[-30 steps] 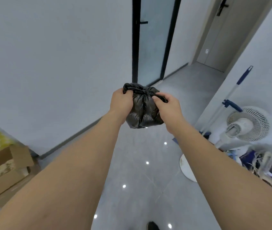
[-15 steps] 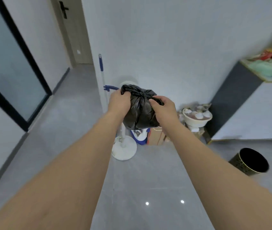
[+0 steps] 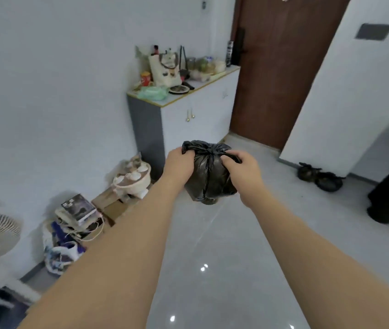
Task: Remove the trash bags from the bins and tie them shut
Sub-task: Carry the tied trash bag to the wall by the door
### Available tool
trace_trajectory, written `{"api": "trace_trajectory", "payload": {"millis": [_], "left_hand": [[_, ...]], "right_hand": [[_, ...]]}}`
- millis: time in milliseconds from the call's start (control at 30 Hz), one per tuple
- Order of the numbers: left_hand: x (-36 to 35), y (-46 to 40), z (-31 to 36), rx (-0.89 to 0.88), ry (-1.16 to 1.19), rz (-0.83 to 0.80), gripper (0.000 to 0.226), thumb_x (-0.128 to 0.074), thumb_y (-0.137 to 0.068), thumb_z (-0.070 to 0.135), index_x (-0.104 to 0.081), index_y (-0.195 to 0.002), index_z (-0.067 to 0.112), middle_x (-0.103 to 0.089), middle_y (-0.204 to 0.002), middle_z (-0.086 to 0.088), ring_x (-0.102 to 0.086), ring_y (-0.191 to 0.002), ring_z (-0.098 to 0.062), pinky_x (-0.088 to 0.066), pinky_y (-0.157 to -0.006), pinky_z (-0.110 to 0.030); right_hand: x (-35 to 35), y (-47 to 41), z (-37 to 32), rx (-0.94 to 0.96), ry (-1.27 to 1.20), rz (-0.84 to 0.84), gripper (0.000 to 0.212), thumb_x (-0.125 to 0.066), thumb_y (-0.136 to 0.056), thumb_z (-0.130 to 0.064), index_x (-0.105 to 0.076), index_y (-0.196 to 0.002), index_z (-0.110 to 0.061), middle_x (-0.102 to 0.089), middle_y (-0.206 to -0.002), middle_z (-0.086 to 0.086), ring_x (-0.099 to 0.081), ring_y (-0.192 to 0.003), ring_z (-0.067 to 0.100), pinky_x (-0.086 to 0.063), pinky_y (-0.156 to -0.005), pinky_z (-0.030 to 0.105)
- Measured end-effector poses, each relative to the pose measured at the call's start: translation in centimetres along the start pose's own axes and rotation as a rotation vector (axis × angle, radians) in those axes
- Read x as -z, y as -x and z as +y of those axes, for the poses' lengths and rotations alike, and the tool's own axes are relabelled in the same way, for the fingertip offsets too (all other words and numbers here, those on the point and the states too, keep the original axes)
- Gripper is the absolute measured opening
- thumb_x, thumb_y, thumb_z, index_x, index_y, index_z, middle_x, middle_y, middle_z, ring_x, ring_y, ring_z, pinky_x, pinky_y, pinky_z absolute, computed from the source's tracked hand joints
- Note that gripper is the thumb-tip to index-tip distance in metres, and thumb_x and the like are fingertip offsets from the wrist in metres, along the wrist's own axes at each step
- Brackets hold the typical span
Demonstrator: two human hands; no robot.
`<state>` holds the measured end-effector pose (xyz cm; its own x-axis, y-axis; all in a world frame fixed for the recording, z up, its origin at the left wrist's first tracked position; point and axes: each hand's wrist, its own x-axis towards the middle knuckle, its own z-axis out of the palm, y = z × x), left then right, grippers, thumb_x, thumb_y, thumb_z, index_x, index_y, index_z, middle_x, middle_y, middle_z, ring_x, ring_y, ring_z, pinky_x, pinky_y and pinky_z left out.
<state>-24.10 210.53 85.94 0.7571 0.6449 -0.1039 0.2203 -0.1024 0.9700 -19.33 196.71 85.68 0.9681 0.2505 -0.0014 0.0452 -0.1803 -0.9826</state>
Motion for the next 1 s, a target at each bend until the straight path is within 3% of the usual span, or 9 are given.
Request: {"api": "trace_trajectory", "payload": {"millis": [67,200,333,400,500,767,1000], "left_hand": [[-4.4,-0.2,1.6,-0.021,-0.011,-0.138,0.02,-0.048,-0.09,0.022,-0.062,-0.077,0.018,-0.068,-0.09,-0.006,-0.062,-0.092,-0.028,-0.05,-0.086,-0.039],[-12.2,0.6,3.5,-0.068,-0.032,-0.338,0.024,-0.048,-0.09,0.024,-0.066,-0.095,0.009,-0.068,-0.1,-0.013,-0.062,-0.097,-0.031,-0.049,-0.091,-0.042],[-18.1,1.6,4.0,-0.079,-0.027,-0.475,0.02,-0.046,-0.093,0.019,-0.061,-0.083,0.015,-0.065,-0.089,-0.006,-0.058,-0.088,-0.025,-0.046,-0.078,-0.034],[-20.5,1.7,4.2,-0.086,-0.03,-0.512,0.02,-0.045,-0.095,0.019,-0.06,-0.082,0.017,-0.064,-0.089,-0.005,-0.057,-0.089,-0.024,-0.046,-0.079,-0.033],[-23.8,1.4,4.7,-0.1,-0.047,-0.545,0.018,-0.043,-0.097,0.019,-0.06,-0.091,0.016,-0.062,-0.091,-0.004,-0.054,-0.088,-0.022,-0.043,-0.08,-0.033],[-30.3,-4.0,6.3,-0.097,-0.065,-0.482,0.021,-0.046,-0.095,0.02,-0.061,-0.08,0.019,-0.066,-0.09,-0.005,-0.061,-0.094,-0.027,-0.048,-0.083,-0.035],[-38.4,-13.7,6.6,-0.076,-0.097,-0.494,0.019,-0.047,-0.097,0.02,-0.064,-0.092,0.014,-0.068,-0.09,-0.005,-0.064,-0.094,-0.027,-0.05,-0.08,-0.034]], "right_hand": [[4.2,-0.3,0.3,-0.037,-0.02,0.111,0.022,-0.06,-0.092,-0.018,-0.064,-0.114,-0.014,-0.062,-0.109,-0.002,-0.058,-0.097,0.014,-0.045,-0.085,0.027],[11.3,-0.2,1.2,-0.07,-0.043,0.315,0.02,-0.059,-0.092,-0.017,-0.064,-0.112,-0.015,-0.06,-0.1,-0.007,-0.056,-0.087,0.007,-0.043,-0.079,0.023],[16.3,-0.3,2.6,-0.096,-0.051,0.44,0.015,-0.06,-0.091,-0.017,-0.064,-0.105,-0.019,-0.058,-0.096,-0.011,-0.056,-0.085,0.004,-0.044,-0.08,0.024],[18.3,-0.7,3.3,-0.102,-0.042,0.477,0.017,-0.06,-0.091,-0.016,-0.064,-0.107,-0.019,-0.057,-0.095,-0.012,-0.054,-0.082,0.002,-0.043,-0.076,0.02],[21.0,-2.2,4.2,-0.111,-0.034,0.499,0.021,-0.06,-0.091,-0.016,-0.065,-0.111,-0.016,-0.059,-0.101,-0.006,-0.055,-0.082,0.003,-0.044,-0.073,0.02],[25.3,-10.5,6.7,-0.107,-0.022,0.416,0.015,-0.061,-0.09,-0.022,-0.066,-0.104,-0.02,-0.063,-0.102,-0.007,-0.06,-0.097,0.015,-0.051,-0.088,0.033],[28.2,-22.9,9.9,-0.13,-0.017,0.383,0.016,-0.061,-0.09,-0.025,-0.066,-0.105,-0.022,-0.064,-0.1,-0.007,-0.061,-0.091,0.01,-0.051,-0.08,0.028]]}}
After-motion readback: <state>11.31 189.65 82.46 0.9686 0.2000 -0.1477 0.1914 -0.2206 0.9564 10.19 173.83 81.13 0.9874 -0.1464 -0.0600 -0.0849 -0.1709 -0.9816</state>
